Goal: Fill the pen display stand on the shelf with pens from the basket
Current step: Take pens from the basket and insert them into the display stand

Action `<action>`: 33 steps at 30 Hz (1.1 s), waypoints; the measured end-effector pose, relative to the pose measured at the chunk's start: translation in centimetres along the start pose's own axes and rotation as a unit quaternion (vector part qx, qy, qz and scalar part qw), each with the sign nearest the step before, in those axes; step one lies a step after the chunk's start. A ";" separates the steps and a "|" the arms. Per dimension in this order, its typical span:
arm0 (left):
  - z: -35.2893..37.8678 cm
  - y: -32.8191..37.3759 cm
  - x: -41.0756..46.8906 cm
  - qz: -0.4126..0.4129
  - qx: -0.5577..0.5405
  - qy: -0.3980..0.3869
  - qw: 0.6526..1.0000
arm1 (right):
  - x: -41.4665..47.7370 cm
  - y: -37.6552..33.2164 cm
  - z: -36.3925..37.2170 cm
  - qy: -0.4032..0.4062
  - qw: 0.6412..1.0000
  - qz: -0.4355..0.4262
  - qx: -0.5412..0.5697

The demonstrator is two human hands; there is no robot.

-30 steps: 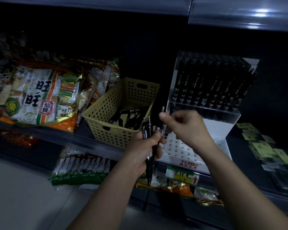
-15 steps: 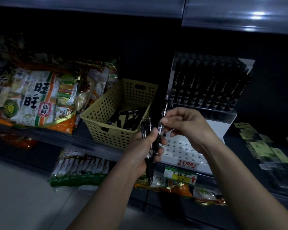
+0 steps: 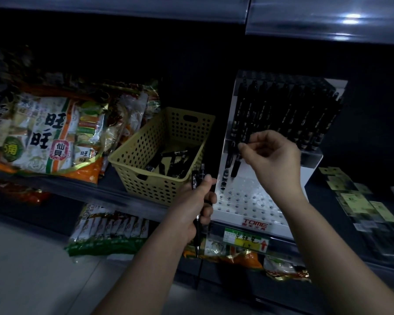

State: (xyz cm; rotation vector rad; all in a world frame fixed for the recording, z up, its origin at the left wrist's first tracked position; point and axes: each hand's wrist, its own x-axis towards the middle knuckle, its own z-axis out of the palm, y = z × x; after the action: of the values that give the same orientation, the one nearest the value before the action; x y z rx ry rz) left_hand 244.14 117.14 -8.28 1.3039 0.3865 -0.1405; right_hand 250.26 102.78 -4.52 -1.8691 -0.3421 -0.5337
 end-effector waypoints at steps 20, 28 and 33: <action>0.2 -0.2 0.8 -0.022 -0.041 0.037 0.998 | -0.9 2.5 1.1 -0.025 0.965 -0.027 -0.258; 0.2 -0.3 0.8 -0.019 -0.050 0.028 0.998 | -1.1 2.4 1.1 -0.031 0.970 0.003 -0.242; 0.3 -0.2 0.9 -0.015 -0.057 0.025 0.998 | -1.3 2.3 1.2 -0.025 0.972 0.006 -0.235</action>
State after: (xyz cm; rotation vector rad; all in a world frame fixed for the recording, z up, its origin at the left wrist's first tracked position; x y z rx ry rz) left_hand 244.93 116.93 -8.69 1.1907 0.4510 -0.1105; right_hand 250.51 103.09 -7.36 -2.3431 -0.2501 -0.5960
